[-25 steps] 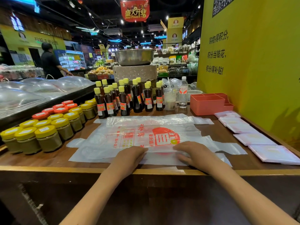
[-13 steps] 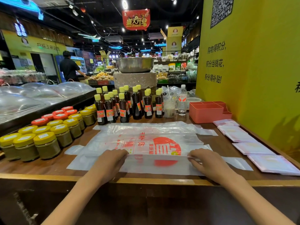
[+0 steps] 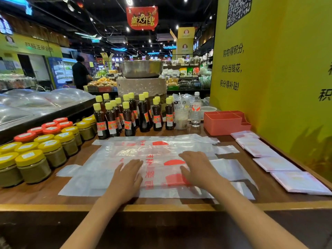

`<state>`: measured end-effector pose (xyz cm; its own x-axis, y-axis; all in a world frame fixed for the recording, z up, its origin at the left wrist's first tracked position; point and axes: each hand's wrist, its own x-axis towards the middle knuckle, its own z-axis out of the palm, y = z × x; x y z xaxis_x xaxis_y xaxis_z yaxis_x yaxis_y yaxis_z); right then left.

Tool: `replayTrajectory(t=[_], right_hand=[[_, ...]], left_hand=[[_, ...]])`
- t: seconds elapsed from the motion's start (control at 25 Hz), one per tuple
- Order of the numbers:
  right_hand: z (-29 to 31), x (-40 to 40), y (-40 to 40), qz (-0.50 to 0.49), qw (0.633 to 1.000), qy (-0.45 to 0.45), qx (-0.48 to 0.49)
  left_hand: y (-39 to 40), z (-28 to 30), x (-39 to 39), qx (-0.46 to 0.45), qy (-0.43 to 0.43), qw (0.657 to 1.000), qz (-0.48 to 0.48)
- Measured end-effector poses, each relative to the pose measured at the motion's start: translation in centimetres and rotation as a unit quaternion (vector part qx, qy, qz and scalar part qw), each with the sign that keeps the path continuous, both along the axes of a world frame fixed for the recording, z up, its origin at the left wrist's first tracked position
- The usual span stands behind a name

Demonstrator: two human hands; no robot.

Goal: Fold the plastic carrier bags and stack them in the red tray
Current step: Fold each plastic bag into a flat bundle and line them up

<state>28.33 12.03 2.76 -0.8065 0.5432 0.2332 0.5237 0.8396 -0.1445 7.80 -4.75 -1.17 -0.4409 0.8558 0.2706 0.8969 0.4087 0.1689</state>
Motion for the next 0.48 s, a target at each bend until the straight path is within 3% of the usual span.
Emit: replayTrajectory(t=[0.2,0.48], right_hand=[[-4.4,-6.0,-4.2,0.062,0.995,-0.066,-0.039],[-6.0,-7.1,-4.2,0.057,0.989,-0.121,-0.058]], left_hand=[[1.2,-1.7,-0.3,-0.125,-0.034,0.991,-0.044],[1.6,-2.1,-0.6,-0.176,-0.042,0.983,-0.043]])
